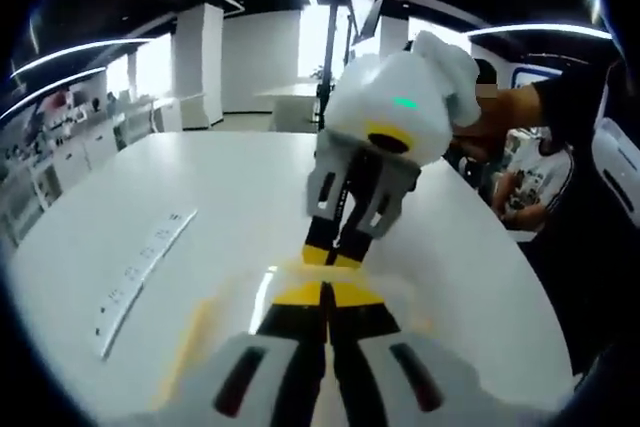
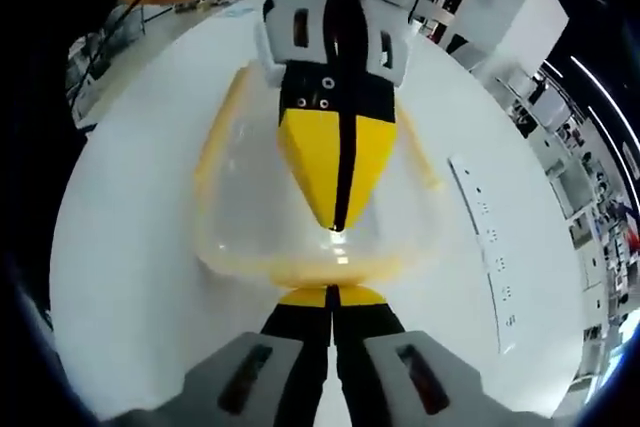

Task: Snap each plastic latch of the storage box into its locked position after aligning the lid with the box until every specified latch is closed and the lid sits flush.

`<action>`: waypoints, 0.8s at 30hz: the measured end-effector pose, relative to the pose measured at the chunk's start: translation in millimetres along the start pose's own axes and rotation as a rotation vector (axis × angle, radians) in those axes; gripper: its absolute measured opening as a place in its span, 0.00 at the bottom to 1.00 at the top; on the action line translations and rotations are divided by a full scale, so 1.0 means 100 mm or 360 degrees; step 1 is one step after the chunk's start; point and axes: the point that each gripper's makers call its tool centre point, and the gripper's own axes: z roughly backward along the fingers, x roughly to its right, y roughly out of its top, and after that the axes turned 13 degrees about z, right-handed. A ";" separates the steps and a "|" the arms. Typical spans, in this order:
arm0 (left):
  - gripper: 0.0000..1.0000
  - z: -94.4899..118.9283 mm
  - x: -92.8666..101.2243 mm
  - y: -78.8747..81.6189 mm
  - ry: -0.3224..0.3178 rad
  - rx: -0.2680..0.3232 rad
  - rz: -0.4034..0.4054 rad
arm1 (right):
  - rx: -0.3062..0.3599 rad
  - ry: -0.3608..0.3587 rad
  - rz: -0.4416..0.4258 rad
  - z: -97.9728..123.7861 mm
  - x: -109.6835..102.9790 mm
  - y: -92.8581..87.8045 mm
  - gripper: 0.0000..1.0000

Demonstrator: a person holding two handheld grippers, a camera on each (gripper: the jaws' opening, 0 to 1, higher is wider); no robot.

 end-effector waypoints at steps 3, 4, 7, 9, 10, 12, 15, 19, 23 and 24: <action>0.00 0.02 0.00 -0.02 0.0001 -0.0002 0.0040 | -0.0042 0.0011 0.0027 -0.01 0.00 -0.01 0.00; 0.00 0.01 0.01 -0.03 -0.0001 -0.0002 0.0036 | -0.0048 0.0012 0.0039 -0.01 -0.01 -0.01 0.00; 0.00 0.00 0.06 -0.05 -0.0008 0.0019 0.0041 | -0.0039 0.0021 0.0033 0.00 -0.01 -0.01 0.00; 0.00 0.00 0.11 -0.07 -0.0027 0.0029 0.0081 | -0.0039 0.0016 0.0042 0.01 -0.02 -0.01 0.00; 0.00 0.00 0.07 -0.05 -0.0038 0.0028 0.0103 | -0.0037 0.0015 0.0047 0.01 -0.02 0.00 0.00; 0.00 0.00 0.07 -0.04 -0.0019 0.0037 0.0061 | -0.0025 0.0003 0.0045 0.02 -0.01 0.00 0.00; 0.00 0.00 0.06 -0.02 -0.0009 0.0038 0.0054 | 0.0006 -0.0018 0.0033 0.03 0.00 -0.01 0.00; 0.00 -0.01 0.07 -0.01 0.0004 0.0068 0.0014 | 0.0057 -0.0052 -0.0002 0.03 0.01 -0.01 0.00; 0.00 -0.01 0.07 0.00 0.0013 0.0161 -0.0020 | 0.0126 -0.0107 -0.0086 0.05 0.03 -0.02 0.00; 0.00 0.00 0.08 -0.01 0.0025 0.0162 -0.0042 | 0.0137 -0.0131 -0.0117 0.05 0.04 -0.01 0.00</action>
